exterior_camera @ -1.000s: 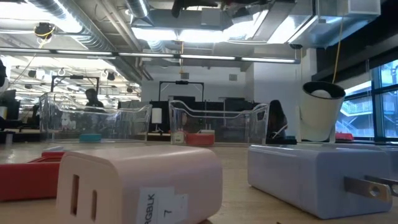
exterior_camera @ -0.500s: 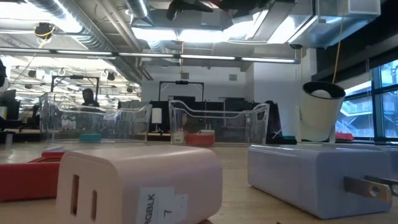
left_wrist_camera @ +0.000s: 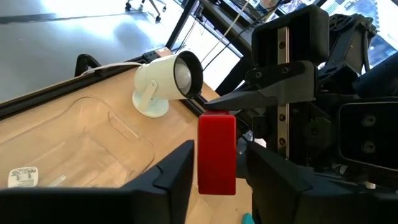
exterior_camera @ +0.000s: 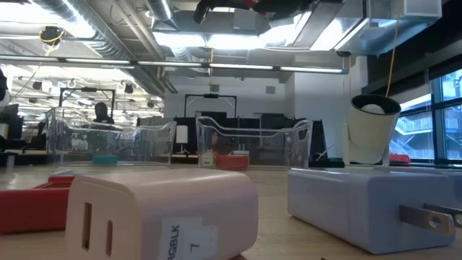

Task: Pick & Place Office items
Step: Put the top red digital timer into the left transparent bin, then put the top right blue charger adapter into the right transparent bin

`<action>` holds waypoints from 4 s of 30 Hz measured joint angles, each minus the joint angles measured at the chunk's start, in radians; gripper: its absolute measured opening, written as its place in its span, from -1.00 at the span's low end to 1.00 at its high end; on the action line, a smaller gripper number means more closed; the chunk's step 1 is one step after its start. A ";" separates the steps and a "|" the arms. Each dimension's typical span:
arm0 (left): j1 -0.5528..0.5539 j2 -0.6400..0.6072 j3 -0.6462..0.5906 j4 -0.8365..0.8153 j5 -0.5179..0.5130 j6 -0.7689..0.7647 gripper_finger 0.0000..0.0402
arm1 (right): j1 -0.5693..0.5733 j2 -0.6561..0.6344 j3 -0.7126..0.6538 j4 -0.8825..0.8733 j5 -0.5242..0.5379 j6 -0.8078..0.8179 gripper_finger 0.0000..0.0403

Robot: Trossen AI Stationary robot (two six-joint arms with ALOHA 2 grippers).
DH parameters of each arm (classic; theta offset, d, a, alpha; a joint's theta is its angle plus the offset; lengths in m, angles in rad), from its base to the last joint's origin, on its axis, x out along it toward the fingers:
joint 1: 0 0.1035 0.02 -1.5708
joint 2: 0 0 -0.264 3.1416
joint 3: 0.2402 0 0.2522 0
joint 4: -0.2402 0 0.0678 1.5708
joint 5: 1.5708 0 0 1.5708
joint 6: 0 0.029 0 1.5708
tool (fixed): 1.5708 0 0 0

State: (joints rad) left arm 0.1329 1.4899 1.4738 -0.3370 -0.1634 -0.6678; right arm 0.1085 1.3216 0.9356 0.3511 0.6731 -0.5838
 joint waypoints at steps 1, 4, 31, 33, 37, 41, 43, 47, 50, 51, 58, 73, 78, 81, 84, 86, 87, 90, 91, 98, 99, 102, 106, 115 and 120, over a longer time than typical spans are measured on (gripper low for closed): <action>0.000 0.000 0.000 0.000 0.000 0.000 -0.37 | 0.000 0.000 0.000 0.000 0.000 0.000 -0.17; 0.000 0.000 0.000 -0.002 0.000 0.000 -0.52 | 0.000 -0.001 0.000 0.000 -0.004 0.000 -0.17; -0.001 0.000 -0.001 -0.002 0.007 0.000 -0.67 | -0.014 -0.002 0.000 -0.025 -0.132 0.209 0.30; -0.001 0.001 -0.001 0.003 0.006 0.000 -0.67 | -0.014 -0.007 0.001 -0.050 -0.126 0.219 0.36; 0.019 -0.018 -0.001 0.005 0.006 0.000 -0.67 | -0.015 -0.032 0.000 -0.136 -0.071 0.262 0.42; 0.045 -0.069 0.001 0.003 -0.022 0.024 -0.67 | -0.017 -0.077 0.000 -0.244 -0.011 0.314 0.43; 0.050 -0.096 0.001 -0.036 -0.048 0.046 -0.67 | -0.017 -0.101 0.000 -0.306 -0.007 0.361 0.42; 0.053 -0.152 0.001 -0.189 -0.169 0.077 -0.66 | -0.017 -0.123 0.000 -0.434 -0.053 0.514 0.41; 0.053 -0.185 0.001 -0.388 -0.282 0.048 -0.66 | -0.017 -0.127 0.000 -0.529 -0.124 0.654 0.41; 0.053 -0.193 0.001 -0.468 -0.312 0.026 -0.66 | -0.017 -0.127 0.000 -0.563 -0.152 0.705 0.41; 0.055 -0.206 -0.070 -1.026 -0.461 -0.252 -0.66 | -0.017 -0.102 0.000 -0.735 -0.306 1.001 0.41; 0.155 -0.204 -0.598 -0.793 -0.273 -0.345 -0.66 | -0.013 -0.015 0.000 -0.778 -0.392 1.302 0.40; 0.191 -0.204 -0.680 -0.754 -0.264 -0.301 -0.66 | -0.001 0.016 0.000 -0.786 -0.404 1.408 0.40; 0.213 -0.204 -0.715 -0.737 -0.264 -0.254 -0.66 | 0.010 0.034 0.000 -0.785 -0.404 1.463 0.40; 0.235 -0.204 -0.732 -0.728 -0.263 -0.209 -0.66 | 0.020 0.052 0.000 -0.786 -0.404 1.511 0.40; 0.246 -0.204 -0.732 -0.723 -0.265 -0.180 -0.66 | 0.024 0.065 0.000 -0.786 -0.404 1.531 0.40; 0.249 -0.204 -0.732 -0.721 -0.270 -0.170 -0.66 | 0.026 0.070 0.000 -0.788 -0.404 1.541 0.40; 0.255 -0.204 -0.732 -0.721 -0.284 -0.164 -0.66 | 0.035 0.079 0.000 -0.787 -0.429 1.545 0.40; 0.256 -0.204 -0.732 -0.721 -0.285 -0.164 -0.65 | 0.037 0.079 0.000 -0.790 -0.447 1.545 0.40; 0.257 -0.204 -0.732 -0.723 -0.288 -0.100 -0.45 | 0.053 0.079 0.000 -0.789 -0.551 1.546 0.40; 0.257 -0.204 -0.732 -0.723 -0.288 -0.093 -0.41 | 0.053 0.080 0.000 -0.792 -0.572 1.557 0.40; 0.256 -0.204 -0.730 -0.727 -0.288 -0.074 -0.30 | 0.053 0.085 0.000 -0.832 -0.643 1.632 0.40; 0.256 -0.204 -0.688 -0.761 -0.288 -0.020 -0.18 | 0.062 0.104 0.000 -0.905 -0.785 1.701 0.40; 0.256 -0.206 -0.500 -0.895 -0.291 0.113 -0.11 | 0.183 0.165 0.000 -0.894 -0.850 1.299 0.40; 0.240 -0.206 -0.438 -0.899 -0.285 0.075 -0.13 | 0.256 0.170 0.000 -0.882 -0.850 1.110 0.40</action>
State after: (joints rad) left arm 0.3731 1.2842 1.0362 -1.2359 -0.4487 -0.5933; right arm 0.3646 1.4914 0.9352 -0.5307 -0.1768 0.5260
